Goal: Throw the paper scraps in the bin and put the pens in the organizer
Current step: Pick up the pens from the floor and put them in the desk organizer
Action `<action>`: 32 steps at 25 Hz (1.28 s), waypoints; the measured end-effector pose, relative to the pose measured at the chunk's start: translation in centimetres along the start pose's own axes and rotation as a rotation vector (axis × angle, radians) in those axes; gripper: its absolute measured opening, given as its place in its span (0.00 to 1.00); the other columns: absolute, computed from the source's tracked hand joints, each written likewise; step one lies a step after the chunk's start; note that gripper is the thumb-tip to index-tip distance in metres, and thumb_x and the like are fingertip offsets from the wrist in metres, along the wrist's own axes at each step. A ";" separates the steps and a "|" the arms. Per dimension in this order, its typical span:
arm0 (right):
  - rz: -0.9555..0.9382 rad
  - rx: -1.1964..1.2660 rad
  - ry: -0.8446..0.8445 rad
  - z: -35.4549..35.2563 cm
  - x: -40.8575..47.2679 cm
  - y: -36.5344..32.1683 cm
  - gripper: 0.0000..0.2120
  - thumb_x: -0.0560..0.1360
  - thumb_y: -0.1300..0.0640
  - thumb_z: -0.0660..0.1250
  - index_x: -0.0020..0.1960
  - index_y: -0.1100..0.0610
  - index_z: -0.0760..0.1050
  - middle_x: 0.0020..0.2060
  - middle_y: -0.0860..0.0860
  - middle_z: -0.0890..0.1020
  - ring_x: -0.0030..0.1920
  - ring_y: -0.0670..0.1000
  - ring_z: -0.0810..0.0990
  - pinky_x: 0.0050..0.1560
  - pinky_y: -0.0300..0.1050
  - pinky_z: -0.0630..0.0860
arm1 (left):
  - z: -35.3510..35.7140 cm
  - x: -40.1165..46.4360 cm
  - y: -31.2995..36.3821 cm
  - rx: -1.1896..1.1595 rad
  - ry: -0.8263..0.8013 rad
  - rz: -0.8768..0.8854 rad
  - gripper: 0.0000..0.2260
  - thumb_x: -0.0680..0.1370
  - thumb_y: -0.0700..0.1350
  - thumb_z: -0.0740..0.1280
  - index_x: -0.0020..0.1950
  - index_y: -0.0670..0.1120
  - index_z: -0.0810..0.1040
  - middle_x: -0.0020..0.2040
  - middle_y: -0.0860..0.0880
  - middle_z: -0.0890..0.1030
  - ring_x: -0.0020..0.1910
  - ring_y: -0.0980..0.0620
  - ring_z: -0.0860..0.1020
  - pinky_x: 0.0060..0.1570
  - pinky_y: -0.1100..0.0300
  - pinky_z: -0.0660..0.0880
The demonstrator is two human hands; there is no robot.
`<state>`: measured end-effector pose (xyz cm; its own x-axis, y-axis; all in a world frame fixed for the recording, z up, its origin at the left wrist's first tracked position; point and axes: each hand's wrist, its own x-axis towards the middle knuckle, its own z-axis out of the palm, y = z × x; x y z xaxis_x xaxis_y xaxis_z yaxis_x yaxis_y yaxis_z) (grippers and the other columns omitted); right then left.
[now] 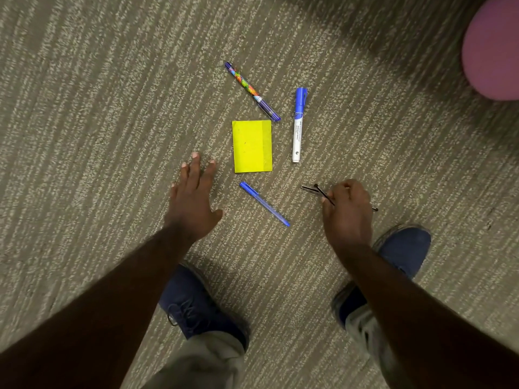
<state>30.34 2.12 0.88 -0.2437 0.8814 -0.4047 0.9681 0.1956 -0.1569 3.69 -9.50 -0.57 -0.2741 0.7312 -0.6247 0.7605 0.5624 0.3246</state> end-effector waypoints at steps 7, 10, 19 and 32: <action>-0.080 0.075 -0.093 -0.7 2.0 1.4 0.12 0.73 0.69 0.64 0.54 0.58 0.72 0.50 0.56 0.80 0.48 0.53 0.72 0.45 0.47 0.72 | -0.2 0.1 -0.1 0.015 0.003 -0.005 0.43 0.71 0.50 0.72 0.77 0.54 0.48 0.79 0.48 0.43 0.77 0.43 0.45 0.72 0.36 0.53; -0.052 0.094 -0.118 -0.7 2.0 1.7 0.12 0.73 0.70 0.63 0.54 0.59 0.74 0.48 0.57 0.81 0.47 0.51 0.73 0.44 0.45 0.71 | -0.9 0.1 0.7 -0.021 0.042 -0.026 0.39 0.71 0.49 0.71 0.76 0.52 0.52 0.79 0.47 0.49 0.77 0.43 0.51 0.71 0.38 0.55; -0.034 0.303 -0.045 -2.1 1.5 0.7 0.09 0.77 0.66 0.60 0.54 0.62 0.74 0.50 0.57 0.75 0.43 0.49 0.71 0.43 0.39 0.67 | 0.6 -0.1 7.5 0.183 0.030 0.353 0.21 0.71 0.46 0.70 0.62 0.55 0.72 0.57 0.49 0.73 0.58 0.47 0.69 0.58 0.48 0.66; -0.020 0.462 -0.028 -3.5 1.8 -0.9 0.07 0.77 0.66 0.60 0.53 0.60 0.74 0.48 0.52 0.70 0.41 0.47 0.69 0.36 0.31 0.62 | -1.2 2.5 7.1 0.215 0.248 0.330 0.04 0.77 0.46 0.63 0.51 0.50 0.73 0.51 0.49 0.75 0.53 0.46 0.71 0.50 0.51 0.66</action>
<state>29.29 5.04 3.47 -0.2692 0.8665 -0.4204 0.8368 -0.0056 -0.5474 7.71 -3.25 0.99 -0.1091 0.9425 -0.3158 0.9285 0.2101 0.3063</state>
